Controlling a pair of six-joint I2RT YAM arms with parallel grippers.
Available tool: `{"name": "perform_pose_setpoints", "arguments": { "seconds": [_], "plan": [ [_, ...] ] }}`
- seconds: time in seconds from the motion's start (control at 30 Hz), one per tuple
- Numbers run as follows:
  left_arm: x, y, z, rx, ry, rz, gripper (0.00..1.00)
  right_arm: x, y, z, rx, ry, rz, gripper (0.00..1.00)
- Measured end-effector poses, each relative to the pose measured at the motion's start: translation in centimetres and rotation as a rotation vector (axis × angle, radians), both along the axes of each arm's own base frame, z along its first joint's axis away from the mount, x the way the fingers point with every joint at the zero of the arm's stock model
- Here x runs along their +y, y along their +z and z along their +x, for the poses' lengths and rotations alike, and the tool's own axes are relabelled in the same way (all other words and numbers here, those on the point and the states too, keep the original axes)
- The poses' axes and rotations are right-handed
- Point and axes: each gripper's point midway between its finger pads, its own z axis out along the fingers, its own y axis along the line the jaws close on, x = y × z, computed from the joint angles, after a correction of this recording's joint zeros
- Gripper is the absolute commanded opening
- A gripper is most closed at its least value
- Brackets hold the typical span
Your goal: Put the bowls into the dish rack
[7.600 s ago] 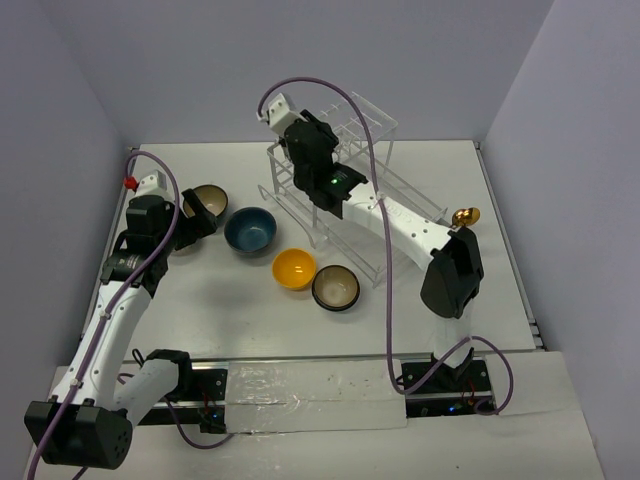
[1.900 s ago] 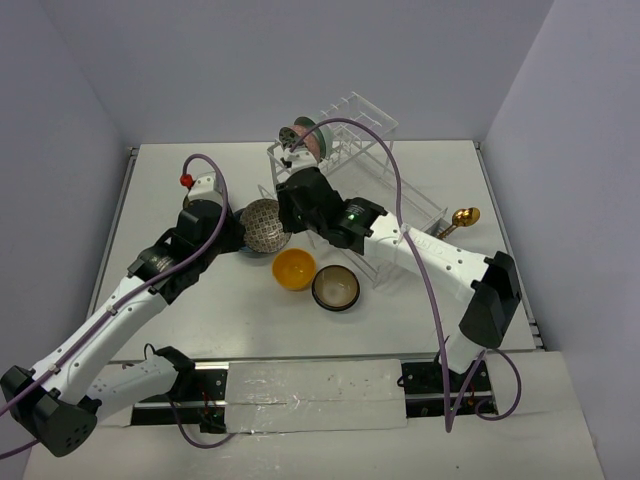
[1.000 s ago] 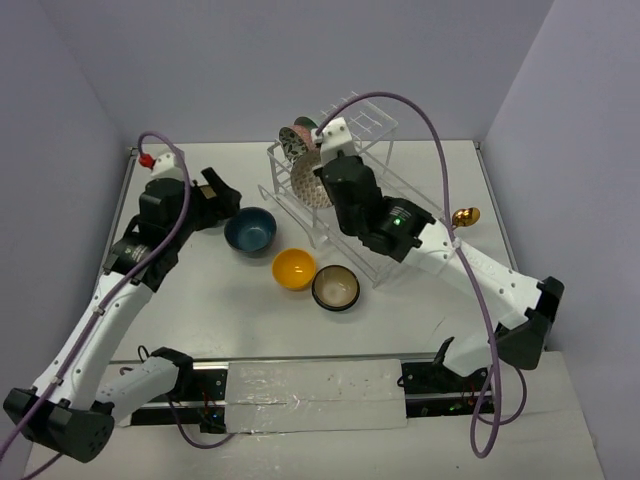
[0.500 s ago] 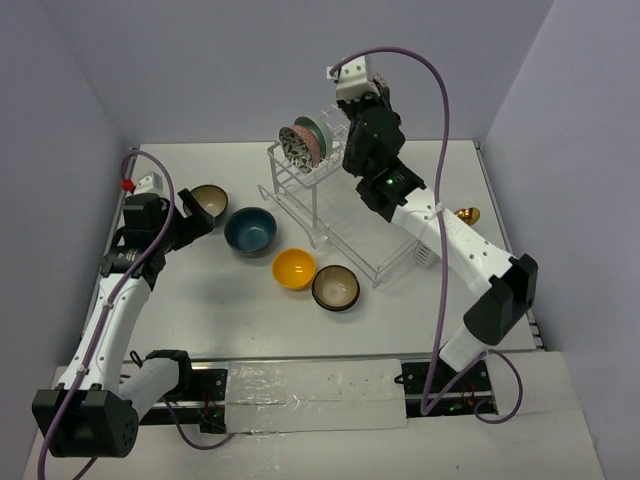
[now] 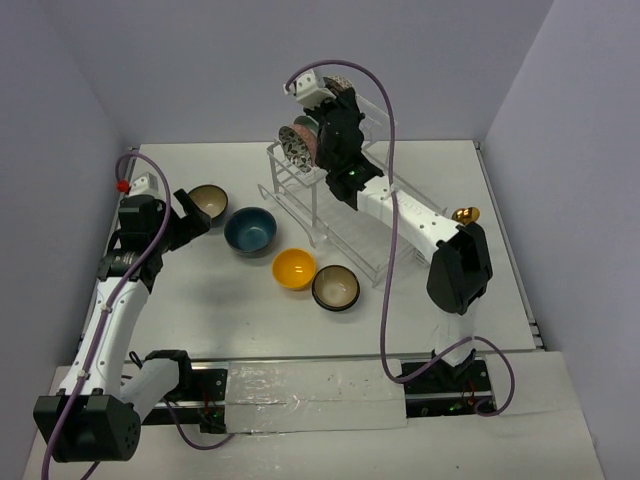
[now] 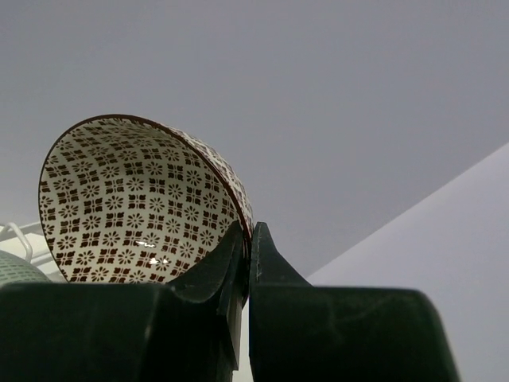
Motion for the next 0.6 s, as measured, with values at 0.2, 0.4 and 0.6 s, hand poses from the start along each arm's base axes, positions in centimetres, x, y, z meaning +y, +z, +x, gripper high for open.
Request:
{"name": "perform_pose_setpoints", "arguments": {
  "seconds": [0.2, 0.4, 0.6],
  "plan": [
    [-0.1, -0.4, -0.1, 0.008, -0.003, -0.001, 0.99, 0.2, -1.0, 1.0, 0.003, -0.010, -0.026, 0.00],
    [-0.1, -0.3, -0.1, 0.007, -0.007, -0.004, 0.99, 0.3, -3.3, 1.5, 0.044, -0.014, -0.061, 0.00],
    [-0.1, -0.3, -0.1, 0.004, -0.008, -0.004, 0.99, 0.3, -4.7, 1.5, 0.066, -0.012, -0.075, 0.00]
  ]
}}
